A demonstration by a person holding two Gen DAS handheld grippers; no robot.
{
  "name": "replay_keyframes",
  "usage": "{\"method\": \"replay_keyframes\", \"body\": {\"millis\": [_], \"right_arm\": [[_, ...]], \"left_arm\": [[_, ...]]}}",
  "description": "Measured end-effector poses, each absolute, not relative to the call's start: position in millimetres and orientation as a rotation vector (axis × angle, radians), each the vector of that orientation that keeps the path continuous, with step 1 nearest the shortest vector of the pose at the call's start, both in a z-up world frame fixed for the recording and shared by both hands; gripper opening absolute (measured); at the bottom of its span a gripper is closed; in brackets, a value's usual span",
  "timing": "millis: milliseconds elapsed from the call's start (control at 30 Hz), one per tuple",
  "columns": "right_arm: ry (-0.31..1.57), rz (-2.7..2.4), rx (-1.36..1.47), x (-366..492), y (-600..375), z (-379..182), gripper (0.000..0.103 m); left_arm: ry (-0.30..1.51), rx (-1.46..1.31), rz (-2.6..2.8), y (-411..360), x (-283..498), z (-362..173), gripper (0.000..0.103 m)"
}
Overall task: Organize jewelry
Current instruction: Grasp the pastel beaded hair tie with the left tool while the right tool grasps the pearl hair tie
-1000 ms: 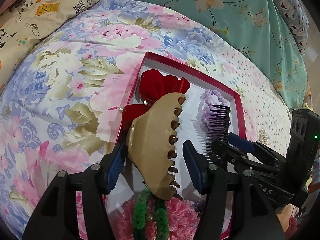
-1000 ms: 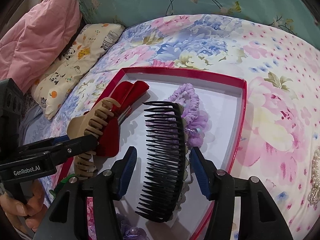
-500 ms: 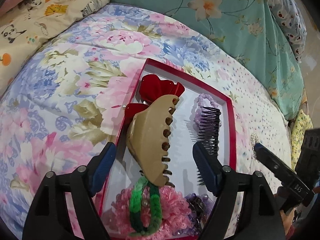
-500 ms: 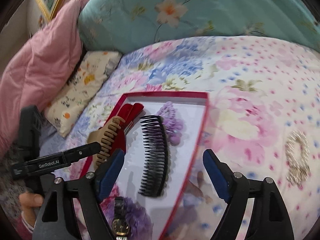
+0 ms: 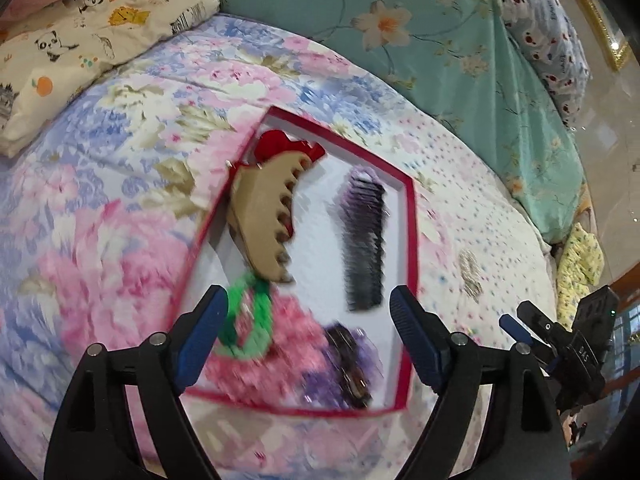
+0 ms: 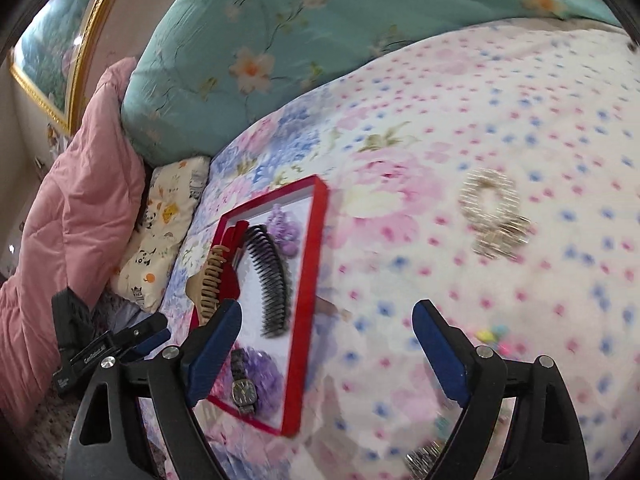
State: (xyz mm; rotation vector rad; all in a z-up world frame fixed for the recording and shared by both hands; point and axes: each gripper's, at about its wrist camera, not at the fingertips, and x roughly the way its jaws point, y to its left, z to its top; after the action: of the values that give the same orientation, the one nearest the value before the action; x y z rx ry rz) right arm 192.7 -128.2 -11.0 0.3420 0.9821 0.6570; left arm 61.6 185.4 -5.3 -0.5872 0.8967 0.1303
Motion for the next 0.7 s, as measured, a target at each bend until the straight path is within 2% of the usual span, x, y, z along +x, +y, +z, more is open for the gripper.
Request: {"method": "replay_keyframes", "body": {"millis": [367,700], "right_arm": [[0.986,0.535,0.365,158.7,-210.2,-17.1,0.089],[0.991,0.500,0.381,134.1,-242.1,-31.5,0.089]], "left_arm": [[0.931,-0.582,0.049,133.3,43.2,-4.4,0.084],[0.993,-0.517,-0.029,78.1,40.3,-11.6,0.084]]}}
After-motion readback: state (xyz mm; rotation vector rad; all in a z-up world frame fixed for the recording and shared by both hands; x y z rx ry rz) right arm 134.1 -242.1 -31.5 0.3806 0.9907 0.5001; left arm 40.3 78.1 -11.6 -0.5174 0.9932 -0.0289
